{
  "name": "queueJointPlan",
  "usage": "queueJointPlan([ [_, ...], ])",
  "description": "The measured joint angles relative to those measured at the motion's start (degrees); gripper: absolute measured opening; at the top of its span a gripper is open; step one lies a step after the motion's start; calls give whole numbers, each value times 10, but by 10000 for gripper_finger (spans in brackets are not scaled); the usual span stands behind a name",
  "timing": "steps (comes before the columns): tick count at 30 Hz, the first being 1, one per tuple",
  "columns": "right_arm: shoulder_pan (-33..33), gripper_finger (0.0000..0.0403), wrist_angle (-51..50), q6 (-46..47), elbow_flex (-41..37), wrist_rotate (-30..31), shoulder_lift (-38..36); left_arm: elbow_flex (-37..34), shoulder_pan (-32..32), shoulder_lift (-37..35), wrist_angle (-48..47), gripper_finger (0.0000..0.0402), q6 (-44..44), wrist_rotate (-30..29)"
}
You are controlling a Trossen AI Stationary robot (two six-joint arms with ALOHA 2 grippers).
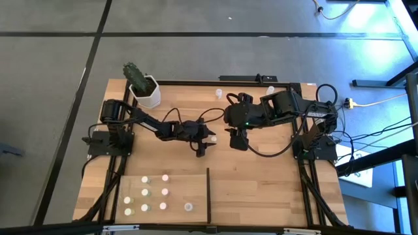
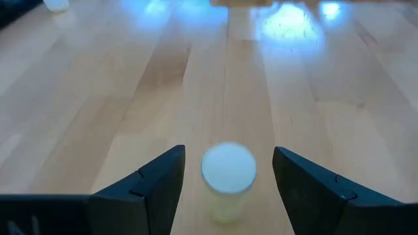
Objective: Pick and place medicine bottles onto shelf by color
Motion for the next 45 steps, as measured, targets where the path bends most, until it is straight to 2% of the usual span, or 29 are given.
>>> queueJointPlan([
  [10, 0, 234, 4, 0, 0, 0, 0, 0, 0, 0, 11, 224, 0, -3],
  [17, 0, 234, 4, 0, 0, 0, 0, 0, 0, 0, -15, 222, 0, -3],
  [28, 0, 234, 4, 0, 0, -1, 0, 0, 0, 0, -17, 169, -1, -4],
  [45, 0, 234, 4, 0, 0, -1, 0, 0, 0, 0, -16, 112, -29, -3],
])
